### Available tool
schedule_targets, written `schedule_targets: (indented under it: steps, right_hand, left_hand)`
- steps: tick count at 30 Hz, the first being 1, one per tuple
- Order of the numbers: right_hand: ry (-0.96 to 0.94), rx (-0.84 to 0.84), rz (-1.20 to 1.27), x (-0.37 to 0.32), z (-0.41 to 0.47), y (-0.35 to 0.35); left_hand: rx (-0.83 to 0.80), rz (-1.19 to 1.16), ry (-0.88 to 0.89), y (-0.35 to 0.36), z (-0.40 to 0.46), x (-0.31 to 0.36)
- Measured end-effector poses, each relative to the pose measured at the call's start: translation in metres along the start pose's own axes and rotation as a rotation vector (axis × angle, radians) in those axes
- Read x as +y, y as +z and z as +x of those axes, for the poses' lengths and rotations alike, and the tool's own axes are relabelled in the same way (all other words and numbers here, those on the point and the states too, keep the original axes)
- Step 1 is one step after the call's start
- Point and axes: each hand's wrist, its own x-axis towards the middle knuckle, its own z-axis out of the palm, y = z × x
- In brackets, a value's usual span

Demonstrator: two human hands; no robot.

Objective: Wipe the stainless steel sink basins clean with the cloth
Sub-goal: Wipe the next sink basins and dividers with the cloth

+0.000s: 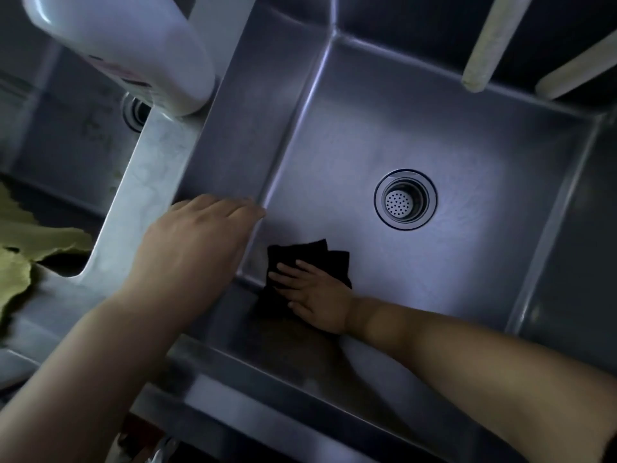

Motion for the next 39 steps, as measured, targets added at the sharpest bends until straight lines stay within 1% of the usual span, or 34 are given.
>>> schedule_targets:
  steps: [3, 5, 8, 10, 13, 16, 20, 24, 28, 30, 33, 35, 37, 39]
  right_hand:
    - [0.103, -0.009, 0.176, -0.003, -0.039, -0.003]
    - [0.228, -0.089, 0.300, -0.010, -0.067, -0.009]
    - [0.460, -0.251, 0.567, -0.029, -0.096, -0.022]
    - [0.567, -0.268, 0.715, -0.039, -0.104, -0.027]
    - [0.633, -0.273, 0.832, -0.050, -0.091, -0.036]
    - [0.601, -0.248, 0.885, -0.055, -0.056, -0.036]
    - [0.539, -0.265, 0.808, -0.051, -0.026, -0.029]
    - [0.488, -0.276, 0.731, -0.036, -0.046, -0.022]
    - [0.587, -0.326, 0.702, -0.019, -0.091, -0.005]
    - [0.670, -0.353, 0.754, -0.012, -0.119, 0.000]
    - [0.769, -0.339, 0.840, -0.003, -0.161, -0.005]
    - [0.762, -0.348, 0.708, 0.003, -0.190, -0.003]
    - [0.743, -0.363, 0.444, 0.005, -0.209, -0.003]
    - [0.740, -0.305, 0.216, 0.006, -0.214, -0.002]
  left_hand:
    - [-0.013, -0.031, -0.017, -0.007, 0.000, -0.001]
    - [-0.006, -0.044, -0.010, -0.008, -0.001, 0.000]
    - [-0.007, -0.067, 0.019, -0.007, 0.001, 0.004]
    - [-0.003, -0.080, 0.028, -0.006, 0.004, 0.005]
    - [0.003, -0.104, 0.031, -0.006, 0.008, 0.006]
    - [0.000, -0.108, 0.036, -0.003, 0.013, 0.008]
    - [-0.050, -0.134, 0.030, 0.005, 0.019, 0.011]
    - [-0.059, -0.134, 0.060, 0.012, 0.024, 0.014]
    - [-0.074, -0.129, 0.106, 0.015, 0.033, 0.021]
    - [-0.096, -0.121, 0.121, 0.018, 0.040, 0.027]
    - [-0.152, -0.108, 0.157, 0.026, 0.052, 0.039]
    - [-0.173, -0.136, 0.172, 0.030, 0.059, 0.047]
    - [-0.168, -0.182, 0.186, 0.033, 0.068, 0.054]
    - [-0.182, -0.214, 0.194, 0.041, 0.075, 0.058]
